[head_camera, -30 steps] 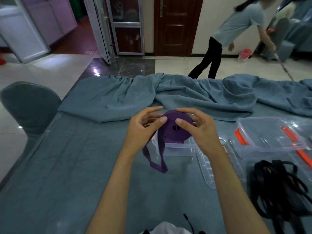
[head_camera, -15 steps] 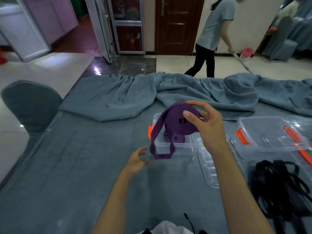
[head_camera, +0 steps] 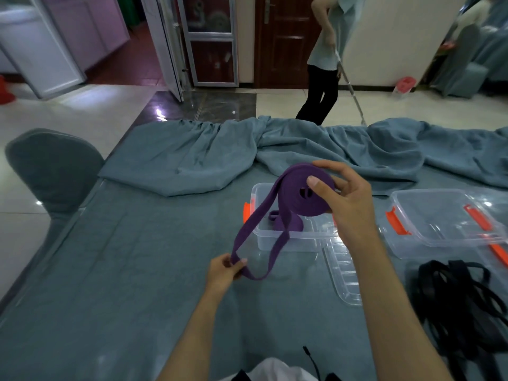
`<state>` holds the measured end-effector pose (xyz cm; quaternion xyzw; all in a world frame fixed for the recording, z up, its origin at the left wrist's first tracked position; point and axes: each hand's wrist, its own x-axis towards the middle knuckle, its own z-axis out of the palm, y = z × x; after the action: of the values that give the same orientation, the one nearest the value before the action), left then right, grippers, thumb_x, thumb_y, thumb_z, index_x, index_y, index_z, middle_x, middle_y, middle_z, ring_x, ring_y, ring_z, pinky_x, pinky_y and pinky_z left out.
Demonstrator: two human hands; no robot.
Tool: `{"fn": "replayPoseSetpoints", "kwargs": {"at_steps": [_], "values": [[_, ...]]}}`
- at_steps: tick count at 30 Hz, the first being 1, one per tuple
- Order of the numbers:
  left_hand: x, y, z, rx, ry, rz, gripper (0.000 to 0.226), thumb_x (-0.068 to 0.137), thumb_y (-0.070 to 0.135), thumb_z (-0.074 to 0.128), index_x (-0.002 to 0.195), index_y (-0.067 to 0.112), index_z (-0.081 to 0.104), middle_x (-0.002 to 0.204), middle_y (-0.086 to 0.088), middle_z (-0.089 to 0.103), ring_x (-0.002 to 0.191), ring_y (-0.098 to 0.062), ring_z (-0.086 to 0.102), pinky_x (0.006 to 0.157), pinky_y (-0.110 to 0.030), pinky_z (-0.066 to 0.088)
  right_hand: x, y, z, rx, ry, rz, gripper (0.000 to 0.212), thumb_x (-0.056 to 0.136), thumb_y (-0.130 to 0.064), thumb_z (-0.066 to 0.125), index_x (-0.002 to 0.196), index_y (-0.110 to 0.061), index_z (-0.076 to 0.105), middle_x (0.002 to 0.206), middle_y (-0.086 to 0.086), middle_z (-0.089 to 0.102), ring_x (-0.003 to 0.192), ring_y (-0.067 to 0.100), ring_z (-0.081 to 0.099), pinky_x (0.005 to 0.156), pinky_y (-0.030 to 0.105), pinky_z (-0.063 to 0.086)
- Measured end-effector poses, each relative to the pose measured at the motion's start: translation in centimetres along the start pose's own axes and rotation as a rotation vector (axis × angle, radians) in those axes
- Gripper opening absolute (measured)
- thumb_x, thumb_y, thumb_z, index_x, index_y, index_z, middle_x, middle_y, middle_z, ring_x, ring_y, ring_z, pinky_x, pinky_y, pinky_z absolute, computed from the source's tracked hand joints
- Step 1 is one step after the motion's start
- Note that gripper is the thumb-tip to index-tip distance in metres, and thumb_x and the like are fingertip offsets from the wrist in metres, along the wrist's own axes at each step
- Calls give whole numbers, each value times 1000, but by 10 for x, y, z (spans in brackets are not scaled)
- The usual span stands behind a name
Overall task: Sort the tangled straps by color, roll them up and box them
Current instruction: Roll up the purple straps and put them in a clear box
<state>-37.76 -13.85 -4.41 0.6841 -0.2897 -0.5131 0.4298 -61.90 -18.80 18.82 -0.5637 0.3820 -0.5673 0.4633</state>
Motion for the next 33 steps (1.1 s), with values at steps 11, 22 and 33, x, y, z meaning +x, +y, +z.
{"fn": "replayPoseSetpoints", "kwargs": {"at_steps": [11,22,33], "values": [[4,-6,-20,-102,-37,81,24,86,-16,75,103,-1,67,105,-21,71,95,-33,73,82,-32,65,-1,1,-1,0,20,15,37,87,-37,86,122,-31,73,110,6,81,98,29,79,73,37,65],[-2,-7,-31,192,12,99,33,80,19,93,82,3,64,72,-6,72,56,-19,65,39,-23,41,-2,1,-7,-29,50,16,36,87,-38,85,121,-33,73,108,5,81,97,28,79,73,37,66],[10,0,-38,331,-43,-31,24,91,17,84,94,7,62,78,-11,67,58,-19,57,48,-23,45,-5,7,-7,-86,5,13,33,88,-35,85,119,-34,73,105,2,82,95,23,79,74,37,66]]}}
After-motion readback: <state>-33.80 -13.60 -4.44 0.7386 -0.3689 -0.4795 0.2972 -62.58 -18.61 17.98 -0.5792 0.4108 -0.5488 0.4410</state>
